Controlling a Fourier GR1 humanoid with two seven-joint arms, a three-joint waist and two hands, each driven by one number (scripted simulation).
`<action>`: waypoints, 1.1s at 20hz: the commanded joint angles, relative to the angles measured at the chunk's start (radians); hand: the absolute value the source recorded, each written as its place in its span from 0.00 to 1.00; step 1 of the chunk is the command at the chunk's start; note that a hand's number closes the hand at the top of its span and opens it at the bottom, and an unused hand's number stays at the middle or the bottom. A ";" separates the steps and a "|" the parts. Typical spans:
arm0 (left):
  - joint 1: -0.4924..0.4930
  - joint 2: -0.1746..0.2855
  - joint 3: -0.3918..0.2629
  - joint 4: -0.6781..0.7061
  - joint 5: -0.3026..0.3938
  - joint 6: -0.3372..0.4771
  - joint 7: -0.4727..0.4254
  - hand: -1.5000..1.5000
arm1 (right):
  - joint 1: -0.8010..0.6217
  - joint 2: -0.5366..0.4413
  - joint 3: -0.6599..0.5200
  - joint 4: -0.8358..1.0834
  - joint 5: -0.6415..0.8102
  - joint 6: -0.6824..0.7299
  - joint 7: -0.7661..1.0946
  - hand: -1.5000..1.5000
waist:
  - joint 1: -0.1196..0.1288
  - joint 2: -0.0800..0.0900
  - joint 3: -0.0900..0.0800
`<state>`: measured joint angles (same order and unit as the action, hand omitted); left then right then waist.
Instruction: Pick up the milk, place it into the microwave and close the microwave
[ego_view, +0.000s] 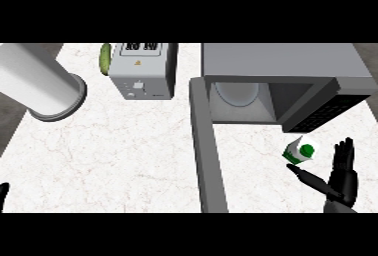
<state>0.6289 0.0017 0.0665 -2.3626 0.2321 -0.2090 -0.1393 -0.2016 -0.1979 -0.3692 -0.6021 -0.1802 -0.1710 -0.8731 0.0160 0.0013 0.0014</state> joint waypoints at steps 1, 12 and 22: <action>0.021 -0.002 -0.015 -0.048 0.011 0.015 0.030 0.00 | -0.008 -0.001 0.057 0.038 -0.001 0.216 -0.006 0.00 | 0.002 -0.001 0.001; 0.004 0.028 0.045 -0.056 0.079 -0.001 0.064 0.00 | -0.062 0.029 0.015 0.063 0.036 0.004 -0.225 1.00 | 0.000 0.000 0.000; -0.007 -0.001 -0.004 0.021 0.003 0.000 -0.001 0.00 | -0.092 -0.014 0.150 -0.029 0.067 0.327 -0.163 1.00 | -0.012 -0.003 -0.002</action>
<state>0.6455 0.0049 0.0692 -2.3712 0.2536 -0.2159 -0.1202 -0.3018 -0.1844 -0.2881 -0.6052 -0.1473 0.0091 -1.0126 0.0096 -0.0015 0.0002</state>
